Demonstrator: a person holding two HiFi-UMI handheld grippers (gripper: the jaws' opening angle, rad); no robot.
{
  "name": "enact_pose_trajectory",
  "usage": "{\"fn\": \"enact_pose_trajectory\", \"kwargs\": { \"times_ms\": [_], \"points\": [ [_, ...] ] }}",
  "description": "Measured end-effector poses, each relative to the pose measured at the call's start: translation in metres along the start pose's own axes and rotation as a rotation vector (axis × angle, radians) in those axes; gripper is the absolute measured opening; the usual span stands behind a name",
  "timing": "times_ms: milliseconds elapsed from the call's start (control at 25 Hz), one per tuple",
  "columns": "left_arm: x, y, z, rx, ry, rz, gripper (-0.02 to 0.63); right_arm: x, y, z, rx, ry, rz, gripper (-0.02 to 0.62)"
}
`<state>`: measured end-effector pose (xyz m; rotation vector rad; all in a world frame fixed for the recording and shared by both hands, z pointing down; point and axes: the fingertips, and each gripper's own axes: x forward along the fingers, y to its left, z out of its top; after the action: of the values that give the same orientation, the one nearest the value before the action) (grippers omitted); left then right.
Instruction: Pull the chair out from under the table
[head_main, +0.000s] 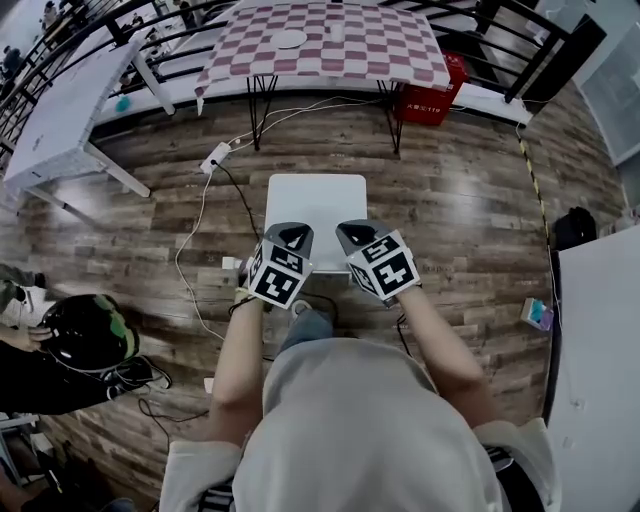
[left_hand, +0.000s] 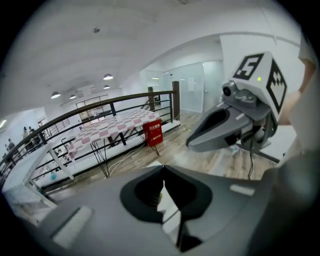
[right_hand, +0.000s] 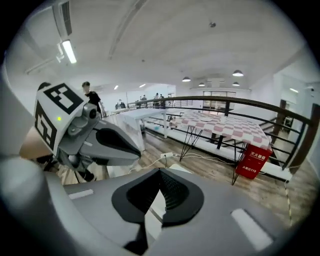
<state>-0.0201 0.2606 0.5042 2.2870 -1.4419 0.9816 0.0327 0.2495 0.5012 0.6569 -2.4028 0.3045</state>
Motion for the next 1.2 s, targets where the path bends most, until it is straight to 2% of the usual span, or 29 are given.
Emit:
{"fn": "enact_pose_trajectory", "kwargs": {
  "times_ms": [160,360,1200],
  "points": [
    [-0.002,0.012,0.003,-0.131,-0.076,0.068,0.011,-0.004,-0.006,0.01,0.121,-0.102,-0.034,-0.003],
    [-0.006,0.021,0.003,-0.242,-0.134,0.103,0.011,-0.003,-0.013,0.01,0.165,-0.146,-0.08,-0.003],
    [0.004,0.033,0.002,-0.264,-0.148,0.085,0.011,0.014,-0.014,0.014,0.177,-0.159,-0.107,-0.003]
  ]
}}
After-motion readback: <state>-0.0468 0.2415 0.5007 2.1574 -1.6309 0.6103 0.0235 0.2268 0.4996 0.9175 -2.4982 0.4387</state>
